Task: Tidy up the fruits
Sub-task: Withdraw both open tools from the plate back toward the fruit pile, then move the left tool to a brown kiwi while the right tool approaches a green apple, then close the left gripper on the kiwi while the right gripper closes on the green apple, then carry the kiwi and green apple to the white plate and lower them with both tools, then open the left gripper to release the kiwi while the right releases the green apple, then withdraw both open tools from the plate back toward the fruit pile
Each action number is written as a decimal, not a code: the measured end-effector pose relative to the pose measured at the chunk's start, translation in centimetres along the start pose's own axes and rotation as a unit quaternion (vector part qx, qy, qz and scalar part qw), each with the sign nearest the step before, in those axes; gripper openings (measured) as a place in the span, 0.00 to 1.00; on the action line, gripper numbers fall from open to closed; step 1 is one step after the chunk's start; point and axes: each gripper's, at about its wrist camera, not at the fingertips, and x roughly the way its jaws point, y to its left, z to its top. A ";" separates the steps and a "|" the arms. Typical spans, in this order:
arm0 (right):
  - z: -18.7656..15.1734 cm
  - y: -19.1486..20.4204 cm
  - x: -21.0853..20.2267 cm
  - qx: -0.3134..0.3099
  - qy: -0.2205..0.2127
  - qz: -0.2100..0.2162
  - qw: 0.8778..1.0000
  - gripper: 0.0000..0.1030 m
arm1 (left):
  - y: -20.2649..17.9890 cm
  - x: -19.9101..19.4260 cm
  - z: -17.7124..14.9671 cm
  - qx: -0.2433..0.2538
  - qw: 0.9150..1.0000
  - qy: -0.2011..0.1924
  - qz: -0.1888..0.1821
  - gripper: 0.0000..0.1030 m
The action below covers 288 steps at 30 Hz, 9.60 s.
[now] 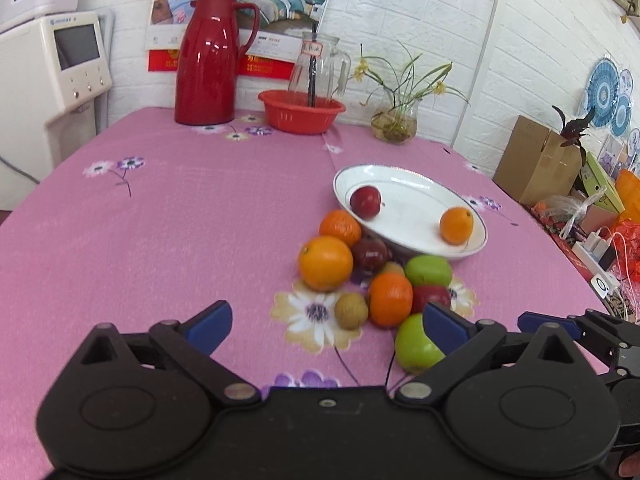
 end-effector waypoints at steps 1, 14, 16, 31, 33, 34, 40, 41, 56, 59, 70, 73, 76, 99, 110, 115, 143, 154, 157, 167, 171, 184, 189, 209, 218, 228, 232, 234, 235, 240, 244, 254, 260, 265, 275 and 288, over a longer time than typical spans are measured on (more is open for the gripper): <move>-0.2 0.4 0.1 -0.002 0.005 0.003 1.000 1.00 | 0.1 -0.2 -0.3 -0.001 1.000 0.002 -0.003 1.00; -0.7 3.7 1.9 -0.013 0.026 0.000 1.000 1.00 | 0.9 0.5 -0.4 0.012 0.999 0.018 -0.036 1.00; -0.5 4.0 2.4 -0.009 0.027 -0.003 1.000 1.00 | 0.9 1.6 0.1 0.018 0.999 0.027 -0.038 1.00; -0.4 4.1 3.5 0.001 0.040 0.000 0.999 1.00 | 0.6 6.8 0.9 0.072 0.993 0.076 -0.060 1.00; -0.3 4.1 3.6 -0.001 0.041 0.001 0.999 1.00 | 0.6 6.9 1.0 0.072 0.992 0.076 -0.064 1.00; -0.3 4.1 3.7 -0.003 0.041 0.001 0.999 1.00 | 0.6 6.9 1.1 0.073 0.992 0.076 -0.066 1.00; 0.0 4.3 4.0 -0.003 0.041 0.000 0.999 0.95 | 0.5 7.0 1.3 0.075 0.991 0.078 -0.078 1.00; 0.0 4.3 4.0 -0.002 0.041 0.000 0.999 0.94 | 0.5 7.0 1.4 0.075 0.991 0.078 -0.078 1.00; -0.1 3.4 3.7 0.011 0.042 -0.003 0.999 0.67 | 0.5 7.3 1.4 0.065 0.989 0.081 -0.105 1.00; -0.2 3.2 3.2 0.009 0.041 -0.003 0.999 0.65 | 0.2 7.2 1.4 0.067 0.988 0.078 -0.112 1.00; -0.5 2.6 2.2 0.012 0.036 -0.003 0.999 0.60 | -0.8 7.8 1.3 0.070 0.987 0.082 -0.117 1.00; -0.5 2.5 2.1 0.012 0.035 -0.003 0.999 0.60 | -1.1 7.8 1.4 0.067 0.988 0.079 -0.115 1.00; -0.6 2.5 2.0 0.013 0.034 -0.002 0.999 0.60 | -1.3 7.8 1.4 0.071 0.988 0.078 -0.113 1.00; -0.7 2.7 2.4 0.006 0.036 -0.002 0.999 0.67 | -1.5 8.3 1.0 0.078 0.989 0.076 -0.098 1.00; -0.7 2.6 3.1 0.007 0.043 -0.004 0.999 0.67 | -2.2 8.1 0.6 0.105 0.989 0.064 -0.085 1.00; -0.8 2.5 3.2 0.008 0.046 -0.003 0.999 0.63 | -2.5 7.9 0.4 0.113 0.989 0.059 -0.080 1.00; 3.1 1.4 -0.8 -0.014 -0.034 -0.022 0.999 0.63 | -3.5 2.5 5.5 0.093 0.990 -0.024 -0.099 1.00; 6.1 -0.7 -0.7 -0.017 -0.064 -0.041 0.997 0.63 | -4.7 3.1 8.9 0.094 0.990 -0.041 -0.099 1.00; 7.0 -1.2 -0.6 -0.021 -0.074 -0.049 0.996 0.63 | -4.9 3.7 9.9 0.088 0.990 -0.045 -0.100 1.00; 9.2 -4.1 0.9 -0.013 -0.093 -0.077 0.993 0.63 | -5.4 6.6 11.3 0.071 0.991 -0.035 -0.106 1.00; 9.0 -5.1 2.4 -0.001 -0.082 -0.079 0.993 0.63 | -5.4 8.7 10.8 0.071 0.992 -0.014 -0.104 1.00; 6.8 -5.4 7.2 0.014 -0.014 -0.055 0.998 0.62 | -4.4 13.0 9.2 0.064 0.993 0.034 -0.095 1.00; 6.6 -5.4 8.2 0.013 -0.002 -0.053 0.999 0.62 | -4.1 14.2 8.8 0.062 0.993 0.047 -0.093 1.00; 6.2 -5.6 10.5 0.014 0.026 -0.055 0.998 0.62 | -3.4 16.3 8.3 0.051 0.993 0.068 -0.085 1.00; 6.1 -5.8 10.9 0.017 0.032 -0.057 0.998 0.62 | -3.5 16.6 8.1 0.053 0.993 0.067 -0.085 1.00; 6.0 -5.6 10.7 0.010 0.025 -0.060 0.998 0.64 | -3.5 16.2 8.2 0.051 0.994 0.057 -0.083 1.00; 6.0 -5.5 10.6 0.006 0.024 -0.060 0.998 0.68 | -3.6 15.8 8.2 0.055 0.994 0.048 -0.082 1.00; 5.9 -5.4 10.6 0.004 0.023 -0.060 0.998 0.69 | -3.7 15.5 8.2 0.056 0.994 0.045 -0.081 1.00; 5.9 -5.4 10.5 0.005 0.023 -0.059 0.998 0.70 | -3.7 15.4 8.2 0.056 0.994 0.044 -0.081 1.00; 5.8 -5.4 10.3 0.007 0.020 -0.059 0.998 0.75 | -3.9 14.8 8.2 0.057 0.994 0.036 -0.081 1.00; 5.8 -5.2 9.8 0.007 0.016 -0.061 0.998 0.89 | -4.1 14.0 8.2 0.054 0.995 0.020 -0.078 1.00; 5.8 -4.2 7.9 -0.010 -0.015 -0.060 0.998 1.00 | -4.1 11.3 8.5 0.046 0.997 -0.033 -0.043 1.00; 5.7 -3.7 6.8 -0.011 -0.028 -0.063 0.998 1.00 | -3.7 9.7 8.5 0.034 0.998 -0.041 -0.028 1.00; 5.6 -3.5 5.6 -0.007 -0.040 -0.060 0.997 1.00 | -3.2 7.7 8.2 0.025 0.998 -0.052 -0.020 1.00; 5.1 -2.7 2.8 -0.002 -0.059 -0.055 0.997 1.00 | -2.3 4.8 7.1 0.024 0.999 -0.045 0.013 1.00; 2.1 -1.5 -0.5 -0.016 -0.056 -0.046 0.997 1.00 | -1.6 2.4 3.9 0.013 1.000 -0.020 -0.003 1.00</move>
